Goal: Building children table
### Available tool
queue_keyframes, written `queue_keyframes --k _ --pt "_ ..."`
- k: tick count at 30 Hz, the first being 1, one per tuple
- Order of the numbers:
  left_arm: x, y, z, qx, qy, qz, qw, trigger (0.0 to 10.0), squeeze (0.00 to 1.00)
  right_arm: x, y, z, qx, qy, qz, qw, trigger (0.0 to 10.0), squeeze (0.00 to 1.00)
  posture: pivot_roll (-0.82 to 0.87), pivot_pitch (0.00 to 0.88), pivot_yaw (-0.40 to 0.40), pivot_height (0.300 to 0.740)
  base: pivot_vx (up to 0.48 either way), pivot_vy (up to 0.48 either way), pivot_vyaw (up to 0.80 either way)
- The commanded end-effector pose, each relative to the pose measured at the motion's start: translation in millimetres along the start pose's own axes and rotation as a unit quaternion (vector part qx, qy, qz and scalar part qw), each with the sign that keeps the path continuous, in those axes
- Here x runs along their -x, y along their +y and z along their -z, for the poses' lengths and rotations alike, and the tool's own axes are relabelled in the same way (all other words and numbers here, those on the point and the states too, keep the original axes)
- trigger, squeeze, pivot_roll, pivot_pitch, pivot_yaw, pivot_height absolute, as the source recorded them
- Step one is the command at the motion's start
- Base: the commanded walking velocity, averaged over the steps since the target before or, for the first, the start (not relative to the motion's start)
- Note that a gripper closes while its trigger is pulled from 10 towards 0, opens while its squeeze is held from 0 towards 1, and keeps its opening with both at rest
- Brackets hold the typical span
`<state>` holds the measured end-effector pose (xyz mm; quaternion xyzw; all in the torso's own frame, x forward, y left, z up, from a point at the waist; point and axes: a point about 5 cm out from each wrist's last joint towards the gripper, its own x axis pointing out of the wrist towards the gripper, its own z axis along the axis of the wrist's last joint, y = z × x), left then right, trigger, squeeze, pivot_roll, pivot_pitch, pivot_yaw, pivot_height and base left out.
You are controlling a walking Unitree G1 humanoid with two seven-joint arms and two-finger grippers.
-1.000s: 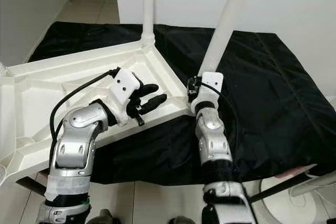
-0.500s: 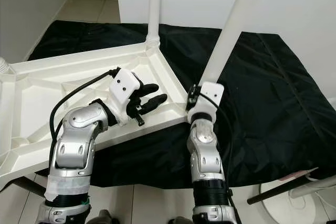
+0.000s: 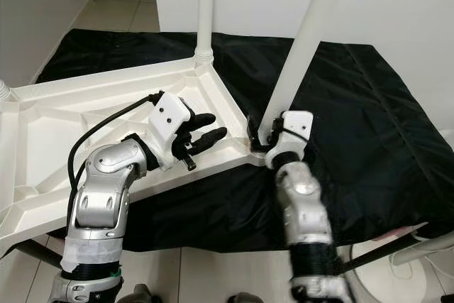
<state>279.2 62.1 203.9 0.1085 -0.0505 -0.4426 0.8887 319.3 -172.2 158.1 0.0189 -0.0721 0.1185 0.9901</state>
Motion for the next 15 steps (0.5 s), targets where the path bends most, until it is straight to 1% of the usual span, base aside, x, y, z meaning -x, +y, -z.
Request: queue_keyframes --k 1,2,3,4,5,6,7,8,11,12,14,15 --pt "-1.8 2.6 5.6 0.02 0.005 -0.125 0.992 10.0 0.0 -0.1 0.4 3.9 -0.01 0.003 -0.015 1.0 10.0 0.0 -0.03 0.003 -0.011 0.74 0.0 0.0 0.0" --pt "-2.6 2.6 5.7 0.02 0.007 -0.123 0.992 10.0 0.0 -3.5 -3.6 2.1 0.003 -0.001 -0.034 0.999 10.0 0.0 -0.03 0.006 -0.004 0.74 0.0 0.0 0.0" --pt "-2.6 2.6 5.7 0.02 0.007 -0.123 0.992 10.0 0.0 -3.5 -3.6 2.1 0.003 -0.001 -0.034 0.999 10.0 0.0 -0.03 0.006 -0.004 0.74 0.0 0.0 0.0" --pt "-3.5 2.3 5.9 0.02 0.009 -0.119 0.993 10.0 0.0 -7.4 -6.3 0.3 0.023 -0.005 -0.057 0.998 10.0 0.0 -0.03 0.007 -0.001 0.74 0.0 0.0 0.0" --pt "-3.5 2.3 5.9 0.02 0.009 -0.119 0.993 10.0 0.0 -7.4 -6.3 0.3 0.023 -0.005 -0.057 0.998 10.0 0.0 -0.03 0.007 -0.001 0.74 0.0 0.0 0.0" --pt "-5.0 -0.1 6.6 0.024 0.014 -0.107 0.994 10.0 0.0 -11.2 -5.6 0.3 0.034 -0.002 -0.094 0.995 10.0 0.0 -0.03 0.007 0.001 0.74 0.0 0.0 0.0" --pt "-6.3 -2.5 7.2 0.026 0.018 -0.095 0.995 10.0 0.0 -14.3 -5.3 0.5 0.043 0.001 -0.117 0.992 10.0 0.0 -0.02 0.007 0.002 0.74 0.0 0.0 0.0" --pt "-7.6 -6.5 8.8 0.03 0.026 -0.078 0.996 10.0 0.0 -16.5 -3.6 2.5 0.044 0.009 -0.15 0.988 10.0 0.0 -0.02 0.008 0.003 0.74 0.0 0.0 0.0" --pt "-8.3 -9.8 10.2 0.033 0.031 -0.066 0.997 10.0 0.0 -18.3 -2.6 3.9 0.049 0.014 -0.167 0.985 10.0 0.0 -0.02 0.008 0.002 0.74 0.0 0.0 0.0" --pt "-8.8 -13.1 12.4 0.036 0.036 -0.055 0.997 10.0 0.0 -20.2 -1.9 6.1 0.042 0.023 -0.188 0.981 10.0 0.0 -0.01 0.007 0.003 0.74 0.0 0.0 0.0" --pt "-8.8 -13.1 12.4 0.036 0.036 -0.055 0.997 10.0 0.0 -20.2 -1.9 6.1 0.042 0.023 -0.188 0.981 10.0 0.0 -0.01 0.007 0.003 0.74 0.0 0.0 0.0" --pt "-9.5 -16.2 16.1 0.043 0.041 -0.051 0.997 10.0 0.0 -22.4 -0.9 8.5 0.041 0.032 -0.208 0.977 10.0 0.0 -0.01 0.007 0.003 0.74 0.0 0.0 0.0"
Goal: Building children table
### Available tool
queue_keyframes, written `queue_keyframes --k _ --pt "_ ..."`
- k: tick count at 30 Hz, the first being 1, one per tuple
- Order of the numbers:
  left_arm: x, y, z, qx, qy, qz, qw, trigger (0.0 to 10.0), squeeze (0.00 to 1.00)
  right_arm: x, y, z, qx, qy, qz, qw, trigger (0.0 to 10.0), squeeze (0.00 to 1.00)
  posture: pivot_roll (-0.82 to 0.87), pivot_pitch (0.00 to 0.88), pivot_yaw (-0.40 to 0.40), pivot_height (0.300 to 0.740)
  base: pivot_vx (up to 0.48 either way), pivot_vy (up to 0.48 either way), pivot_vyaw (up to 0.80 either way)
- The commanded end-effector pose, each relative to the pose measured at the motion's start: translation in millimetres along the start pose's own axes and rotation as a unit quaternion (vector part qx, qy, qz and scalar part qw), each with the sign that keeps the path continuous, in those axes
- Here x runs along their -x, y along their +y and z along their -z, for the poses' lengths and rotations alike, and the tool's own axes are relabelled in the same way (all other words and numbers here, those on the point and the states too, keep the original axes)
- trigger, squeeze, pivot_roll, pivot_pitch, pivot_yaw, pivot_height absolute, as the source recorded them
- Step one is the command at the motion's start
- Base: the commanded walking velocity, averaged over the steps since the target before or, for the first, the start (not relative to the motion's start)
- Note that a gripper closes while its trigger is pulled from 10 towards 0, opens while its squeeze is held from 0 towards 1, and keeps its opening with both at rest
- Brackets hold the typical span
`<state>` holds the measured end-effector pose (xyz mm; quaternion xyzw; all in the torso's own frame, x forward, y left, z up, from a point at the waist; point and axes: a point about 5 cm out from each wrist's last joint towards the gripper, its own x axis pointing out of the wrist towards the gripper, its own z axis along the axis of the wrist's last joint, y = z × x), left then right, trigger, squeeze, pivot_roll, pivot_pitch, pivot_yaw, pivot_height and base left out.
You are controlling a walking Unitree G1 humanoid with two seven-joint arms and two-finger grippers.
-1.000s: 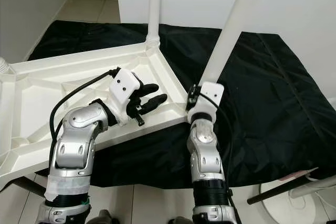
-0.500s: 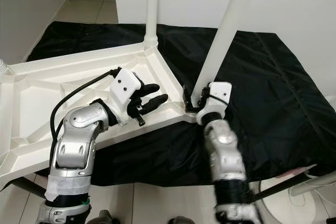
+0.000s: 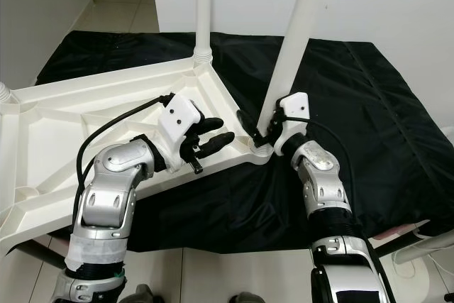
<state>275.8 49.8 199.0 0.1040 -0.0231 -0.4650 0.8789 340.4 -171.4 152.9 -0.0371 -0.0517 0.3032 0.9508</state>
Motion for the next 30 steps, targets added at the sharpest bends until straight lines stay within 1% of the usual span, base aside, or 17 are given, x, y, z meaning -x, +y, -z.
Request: queue_keyframes --k 1,4,6,7,10,11,14,15,17,18,20,23,24,25,28,29,30 --pt "-4.0 -7.3 17.5 0.036 0.022 -0.077 0.996 10.0 0.0 -7.0 2.0 2.3 0.002 0.012 -0.032 0.999 10.0 0.0 -0.01 0.005 0.002 0.74 0.0 0.0 0.0" --pt "-6.9 -11.0 22.6 0.046 0.023 -0.082 0.995 10.0 0.0 -11.3 1.2 6.0 0.004 0.023 -0.046 0.999 9.0 0.0 0.0 0.003 0.0 0.74 0.0 0.0 0.0" --pt "-6.9 -11.0 22.6 0.046 0.023 -0.082 0.995 10.0 0.0 -11.3 1.2 6.0 0.004 0.023 -0.046 0.999 9.0 0.0 0.0 0.003 0.0 0.74 0.0 0.0 0.0" --pt "-8.5 -12.6 25.1 0.05 0.023 -0.084 0.995 10.0 0.0 -12.7 0.9 7.4 0.004 0.026 -0.049 0.998 7.3 0.0 0.0 0.001 -0.003 0.74 0.0 0.0 0.0" --pt "-9.7 -13.8 28.3 0.055 0.023 -0.088 0.994 10.0 0.0 -13.6 0.5 9.0 0.003 0.027 -0.053 0.998 7.2 0.0 0.0 0.001 -0.003 0.74 0.0 0.0 0.0" --pt "-10.8 -14.3 33.3 0.059 0.025 -0.095 0.993 10.0 0.0 -14.0 0.7 11.1 0.001 0.03 -0.056 0.998 4.9 0.0 0.0 0.0 -0.005 0.74 0.0 0.0 0.0" --pt "-11.5 -15.3 38.8 0.055 0.032 -0.099 0.993 10.0 0.0 -13.7 0.8 13.7 -0.003 0.033 -0.061 0.998 4.3 0.0 0.0 0.0 -0.006 0.74 0.0 0.0 0.0" --pt "-11.9 -16.4 42.9 0.052 0.037 -0.101 0.993 10.0 0.0 -12.7 0.7 16.8 -0.008 0.038 -0.062 0.997 2.2 0.0 0.0 0.0 -0.007 0.74 0.0 0.0 0.0" --pt "-11.9 -16.4 42.9 0.052 0.037 -0.101 0.993 10.0 0.0 -12.7 0.7 16.8 -0.008 0.038 -0.062 0.997 2.2 0.0 0.0 0.0 -0.007 0.74 0.0 0.0 0.0" --pt "-12.3 -16.8 44.9 0.049 0.04 -0.102 0.993 10.0 0.0 -11.6 0.5 19.7 -0.013 0.043 -0.064 0.997 0.1 0.0 0.0 0.001 -0.006 0.74 0.0 0.0 0.0" --pt "-12.7 -16.4 44.6 0.046 0.041 -0.102 0.993 10.0 0.0 -9.2 -0.4 24.1 -0.019 0.051 -0.058 0.997 0.0 0.0 -0.01 0.002 -0.004 0.74 0.0 0.0 0.0" --pt "-12.8 -15.8 43.8 0.045 0.039 -0.103 0.993 10.0 0.0 -8.0 -0.8 26.3 -0.022 0.053 -0.056 0.997 0.0 0.0 -0.01 0.003 -0.004 0.74 0.0 0.0 0.0" --pt "-12.6 -14.8 42.0 0.041 0.037 -0.105 0.993 10.0 0.0 -6.0 -0.8 29.3 -0.026 0.056 -0.051 0.997 0.4 0.0 -0.01 0.004 -0.004 0.74 0.0 0.0 0.0" --pt "-12.3 -14.1 40.7 0.038 0.036 -0.106 0.993 10.0 0.0 -4.4 -0.5 31.7 -0.03 0.058 -0.048 0.997 3.7 0.0 -0.01 0.004 -0.004 0.74 0.0 0.0 0.0" --pt "-12.2 -13.4 39.9 0.037 0.034 -0.107 0.993 10.0 0.0 -3.6 -0.4 33.4 -0.03 0.059 -0.044 0.997 3.7 0.0 -0.01 0.005 -0.004 0.74 0.0 0.0 0.0" --pt "-11.9 -12.2 38.7 0.034 0.032 -0.108 0.993 10.0 0.0 -3.3 -0.3 34.5 -0.035 0.057 -0.031 0.997 10.0 0.0 -0.01 0.008 -0.01 0.74 0.0 0.0 0.0" --pt "-11.9 -12.2 38.7 0.034 0.032 -0.108 0.993 10.0 0.0 -3.3 -0.3 34.5 -0.035 0.057 -0.031 0.997 10.0 0.0 -0.01 0.008 -0.01 0.74 0.0 0.0 0.0"
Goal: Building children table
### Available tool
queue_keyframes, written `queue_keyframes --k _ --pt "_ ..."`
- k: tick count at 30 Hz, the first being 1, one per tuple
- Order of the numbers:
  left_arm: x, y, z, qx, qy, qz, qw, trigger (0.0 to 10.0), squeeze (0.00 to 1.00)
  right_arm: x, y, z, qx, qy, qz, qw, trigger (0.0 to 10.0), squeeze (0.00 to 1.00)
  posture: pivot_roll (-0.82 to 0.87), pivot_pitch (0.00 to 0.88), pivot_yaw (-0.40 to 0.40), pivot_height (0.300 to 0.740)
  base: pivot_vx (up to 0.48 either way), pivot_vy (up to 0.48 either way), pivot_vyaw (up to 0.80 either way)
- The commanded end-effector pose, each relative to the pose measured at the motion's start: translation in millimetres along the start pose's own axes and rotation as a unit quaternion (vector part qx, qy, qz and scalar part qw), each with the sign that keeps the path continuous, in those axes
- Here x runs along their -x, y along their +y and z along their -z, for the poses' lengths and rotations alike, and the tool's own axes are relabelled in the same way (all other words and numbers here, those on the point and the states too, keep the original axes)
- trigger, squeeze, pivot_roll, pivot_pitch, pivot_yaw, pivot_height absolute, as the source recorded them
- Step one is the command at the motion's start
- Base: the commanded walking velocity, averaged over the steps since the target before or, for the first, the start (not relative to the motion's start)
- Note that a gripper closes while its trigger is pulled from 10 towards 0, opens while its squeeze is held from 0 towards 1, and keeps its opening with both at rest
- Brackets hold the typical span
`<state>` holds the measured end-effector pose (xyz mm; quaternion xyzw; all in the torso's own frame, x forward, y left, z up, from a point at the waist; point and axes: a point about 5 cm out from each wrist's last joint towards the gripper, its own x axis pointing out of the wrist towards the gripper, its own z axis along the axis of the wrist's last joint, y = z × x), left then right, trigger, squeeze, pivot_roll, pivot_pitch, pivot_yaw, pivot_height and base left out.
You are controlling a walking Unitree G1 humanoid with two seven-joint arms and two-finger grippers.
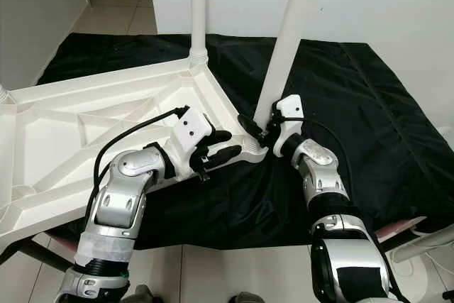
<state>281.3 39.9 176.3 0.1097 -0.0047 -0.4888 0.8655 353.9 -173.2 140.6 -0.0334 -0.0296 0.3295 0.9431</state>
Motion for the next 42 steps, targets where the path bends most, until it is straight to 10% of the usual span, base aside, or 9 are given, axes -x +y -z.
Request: queue_keyframes --k 1,14,28,37,38,42 --pt "0.1 -5.6 16.6 0.032 0.014 -0.138 0.99 10.0 0.0 4.4 6.8 21.8 -0.028 0.039 0.013 0.999 10.0 0.0 -0.01 0.008 -0.01 0.74 0.0 0.0 0.0" --pt "3.5 -2.9 20.4 0.029 0.011 -0.15 0.988 10.0 0.0 1.5 18.8 25.9 -0.057 0.045 0.198 0.977 10.0 0.0 -0.01 0.005 -0.035 0.74 0.0 0.0 0.0" --pt "8.2 -0.9 22.0 0.024 0.011 -0.154 0.988 10.0 0.0 9.6 50.7 23.1 -0.107 0.049 0.456 0.882 10.0 0.0 -0.02 0.0 -0.034 0.74 0.0 0.0 0.0" --pt "11.3 -1.9 23.9 0.017 0.008 -0.156 0.988 10.0 0.0 12.4 60.0 15.4 -0.116 0.046 0.447 0.886 10.0 0.0 -0.01 0.0 -0.038 0.74 0.0 0.0 0.0" --pt "12.2 -2.1 24.0 0.015 0.005 -0.156 0.988 10.0 0.0 12.8 61.6 11.7 -0.122 0.03 0.435 0.892 10.0 1.0 -0.01 0.0 -0.041 0.74 0.0 0.0 0.0" --pt "12.7 -2.2 24.1 0.014 0.004 -0.156 0.988 10.0 0.0 13.1 63.0 8.6 -0.124 0.017 0.426 0.896 10.0 1.0 -0.01 0.0 -0.041 0.74 0.0 0.0 0.0"
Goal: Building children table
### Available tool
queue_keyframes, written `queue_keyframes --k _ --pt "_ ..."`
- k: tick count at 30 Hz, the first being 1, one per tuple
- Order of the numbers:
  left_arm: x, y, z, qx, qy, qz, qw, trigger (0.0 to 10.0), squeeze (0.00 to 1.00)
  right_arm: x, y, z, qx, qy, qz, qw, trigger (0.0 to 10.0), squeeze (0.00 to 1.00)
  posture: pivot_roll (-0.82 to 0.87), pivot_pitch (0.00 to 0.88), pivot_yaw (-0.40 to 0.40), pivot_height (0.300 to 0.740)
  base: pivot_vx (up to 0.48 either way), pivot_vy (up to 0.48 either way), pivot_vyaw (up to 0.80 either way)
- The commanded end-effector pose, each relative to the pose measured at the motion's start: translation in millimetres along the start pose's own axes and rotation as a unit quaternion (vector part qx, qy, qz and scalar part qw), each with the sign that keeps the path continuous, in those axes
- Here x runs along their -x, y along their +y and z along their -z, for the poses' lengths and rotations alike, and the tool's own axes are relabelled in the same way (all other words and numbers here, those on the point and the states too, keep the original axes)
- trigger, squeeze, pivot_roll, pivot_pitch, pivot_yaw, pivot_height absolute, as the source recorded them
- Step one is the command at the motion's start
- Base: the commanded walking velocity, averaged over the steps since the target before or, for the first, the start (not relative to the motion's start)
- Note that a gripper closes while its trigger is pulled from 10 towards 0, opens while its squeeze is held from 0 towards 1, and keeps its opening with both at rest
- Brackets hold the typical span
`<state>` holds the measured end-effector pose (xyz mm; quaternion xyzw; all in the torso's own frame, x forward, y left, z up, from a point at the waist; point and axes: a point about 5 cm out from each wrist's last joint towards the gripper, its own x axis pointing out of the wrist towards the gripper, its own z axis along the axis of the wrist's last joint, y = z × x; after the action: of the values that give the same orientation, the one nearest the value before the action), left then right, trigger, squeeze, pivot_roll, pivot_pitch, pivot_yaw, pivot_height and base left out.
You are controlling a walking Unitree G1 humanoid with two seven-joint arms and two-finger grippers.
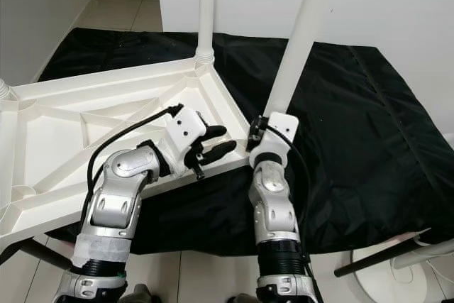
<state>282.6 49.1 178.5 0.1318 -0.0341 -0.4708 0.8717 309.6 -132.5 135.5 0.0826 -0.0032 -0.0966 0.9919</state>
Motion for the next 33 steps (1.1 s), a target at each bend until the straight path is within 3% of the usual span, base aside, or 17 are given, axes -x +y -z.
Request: queue_keyframes --k 1,4,5,12,16,18,21,33 --pt "6.6 -9.8 23.8 0.045 0.022 -0.134 0.99 10.0 0.0 5.5 -0.9 6.3 -0.019 0.009 -0.005 1.0 10.0 1.0 -0.01 0.002 -0.043 0.74 0.0 0.0 0.0" --pt "7.5 -9.8 24.5 0.043 0.026 -0.135 0.989 10.0 0.0 5.9 -4.0 3.9 -0.009 0.0 -0.031 0.999 10.0 1.0 -0.01 0.009 -0.044 0.74 0.0 0.0 0.0" --pt "7.8 -9.7 24.8 0.043 0.028 -0.136 0.989 10.0 0.0 5.2 -7.5 2.6 0.005 -0.01 -0.055 0.998 10.0 0.0 -0.01 0.012 -0.042 0.74 0.0 0.0 0.0" --pt "7.7 -9.7 25.0 0.04 0.032 -0.133 0.99 10.0 0.0 2.5 -15.5 3.0 0.028 -0.011 -0.128 0.991 10.0 0.0 -0.01 0.014 -0.042 0.74 0.0 0.0 0.0" --pt "4.3 -12.7 24.6 0.057 0.028 -0.104 0.993 10.0 0.0 -12.6 -25.6 -5.6 0.075 -0.031 -0.239 0.968 10.0 0.0 -0.03 0.02 -0.019 0.74 0.0 0.0 0.0" --pt "4.3 -12.7 24.6 0.057 0.028 -0.104 0.993 10.0 0.0 -12.6 -25.6 -5.6 0.075 -0.031 -0.239 0.968 10.0 0.0 -0.03 0.02 -0.019 0.74 0.0 0.0 0.0" --pt "1.3 -19.6 24.2 0.078 0.015 -0.075 0.994 10.0 0.0 -19.7 -27.3 -8.5 0.091 -0.033 -0.29 0.952 10.0 0.0 -0.03 0.017 -0.02 0.74 0.0 0.0 0.0" --pt "-5.7 -27.5 36.8 0.101 -0.037 -0.081 0.991 10.0 0.0 -35.5 -21.2 -7.6 0.124 -0.017 -0.389 0.913 10.0 0.0 -0.02 0.005 -0.04 0.74 0.0 0.0 0.0"
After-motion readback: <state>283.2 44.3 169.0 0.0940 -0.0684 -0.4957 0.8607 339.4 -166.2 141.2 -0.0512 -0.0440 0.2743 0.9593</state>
